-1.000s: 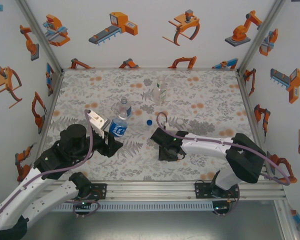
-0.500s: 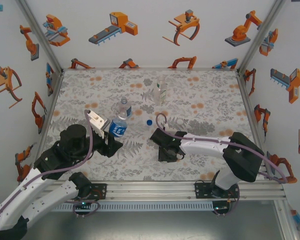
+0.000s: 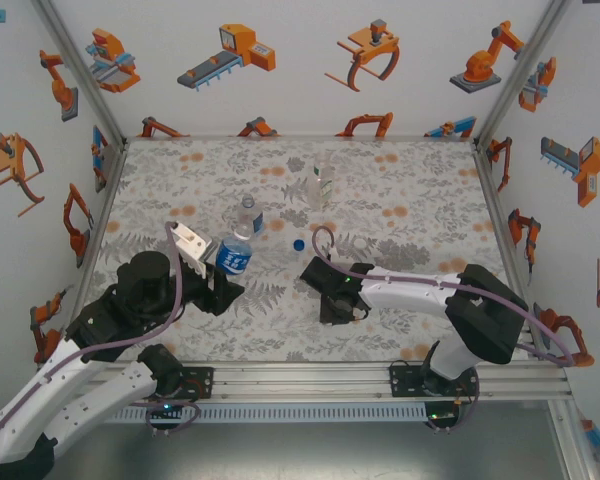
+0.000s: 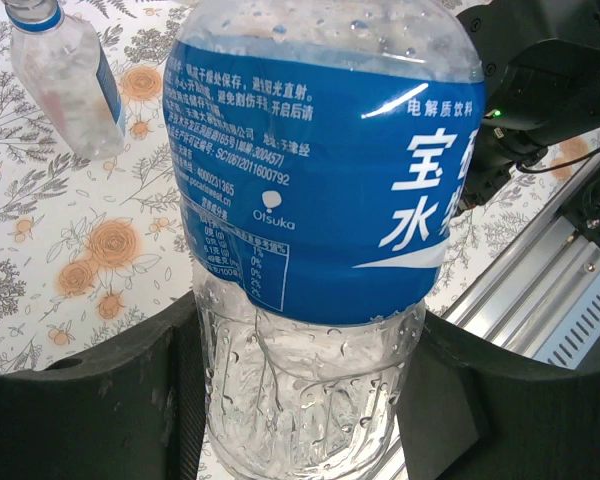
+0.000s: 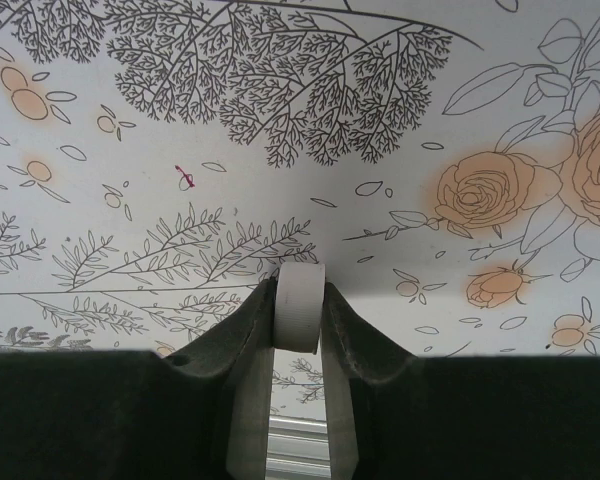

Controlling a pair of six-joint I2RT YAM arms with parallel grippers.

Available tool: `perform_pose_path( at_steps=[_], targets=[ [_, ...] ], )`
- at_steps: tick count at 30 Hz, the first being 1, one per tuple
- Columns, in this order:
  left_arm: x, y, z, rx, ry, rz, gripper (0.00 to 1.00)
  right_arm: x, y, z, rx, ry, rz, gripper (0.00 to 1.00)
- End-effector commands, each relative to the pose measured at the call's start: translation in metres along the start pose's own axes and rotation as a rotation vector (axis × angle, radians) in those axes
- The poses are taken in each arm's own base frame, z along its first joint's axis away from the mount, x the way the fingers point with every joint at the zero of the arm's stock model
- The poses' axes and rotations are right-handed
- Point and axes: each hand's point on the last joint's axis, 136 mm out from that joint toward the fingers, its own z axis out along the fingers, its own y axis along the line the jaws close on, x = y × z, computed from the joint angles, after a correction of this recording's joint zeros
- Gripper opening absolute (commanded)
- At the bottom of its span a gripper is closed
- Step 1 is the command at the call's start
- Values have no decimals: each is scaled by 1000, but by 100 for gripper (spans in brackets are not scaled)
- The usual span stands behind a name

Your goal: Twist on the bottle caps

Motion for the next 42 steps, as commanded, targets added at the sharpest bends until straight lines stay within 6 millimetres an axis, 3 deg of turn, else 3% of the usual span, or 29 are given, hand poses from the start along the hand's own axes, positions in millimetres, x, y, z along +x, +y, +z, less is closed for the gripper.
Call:
perform_pose_path(
  at_steps=[1, 10, 15, 20, 29, 36, 42],
  targets=[
    [2, 2, -1, -6, -3, -21, 0, -8, 6, -9, -20, -23, -18, 23],
    [-2, 1, -2, -7, -7, -27, 0, -49, 64, -12, -425, -28, 43, 20],
    [-5, 1, -7, -7, -10, -33, 0, -60, 72, -5, -587, -8, 107, 20],
    [-7, 2, -11, -18, -23, -42, 0, -53, 55, 13, -596, 37, 176, 22],
    [-11, 3, -12, -20, -36, -56, 0, -29, 2, 30, -434, 97, 257, 32],
    [-10, 3, -11, -22, -30, -59, 0, -12, -33, 28, -271, 133, 268, 36],
    [-9, 3, -11, -21, -31, -63, 0, -24, -52, 3, -125, 83, 194, 40]
  ],
)
